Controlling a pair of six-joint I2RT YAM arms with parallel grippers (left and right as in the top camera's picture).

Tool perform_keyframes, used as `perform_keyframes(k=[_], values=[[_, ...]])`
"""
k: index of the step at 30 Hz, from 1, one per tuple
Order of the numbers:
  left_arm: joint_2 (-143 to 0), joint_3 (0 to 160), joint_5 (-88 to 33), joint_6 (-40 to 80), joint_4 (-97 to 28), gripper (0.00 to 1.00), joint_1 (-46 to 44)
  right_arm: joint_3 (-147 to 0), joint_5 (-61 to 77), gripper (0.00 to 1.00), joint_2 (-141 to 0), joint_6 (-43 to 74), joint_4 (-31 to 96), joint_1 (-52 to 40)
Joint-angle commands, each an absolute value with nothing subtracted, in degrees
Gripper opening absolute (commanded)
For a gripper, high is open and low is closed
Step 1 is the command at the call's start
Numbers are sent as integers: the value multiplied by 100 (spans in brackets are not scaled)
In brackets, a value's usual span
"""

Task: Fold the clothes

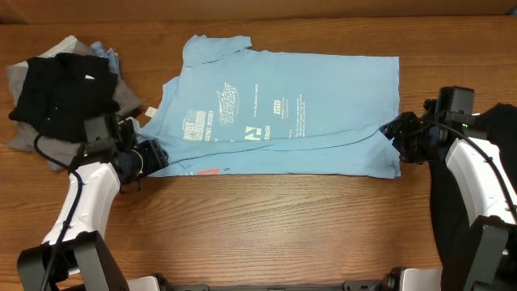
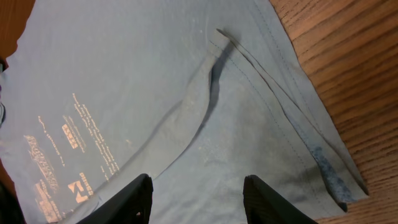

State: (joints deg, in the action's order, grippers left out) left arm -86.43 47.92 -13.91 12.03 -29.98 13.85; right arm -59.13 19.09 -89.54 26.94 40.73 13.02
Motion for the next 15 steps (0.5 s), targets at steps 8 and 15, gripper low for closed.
perform_keyframes(k=[8, 15], values=[[-8691, 4383, -1503, 1160, -2388, 57, 1341, -5986, 1898, 51, -8960, 2657, 4130, 1278], [-8853, 4331, -1516, 1181, -2110, 63, 1341, -5986, 1900, 51, -8960, 2657, 4195, 1278]])
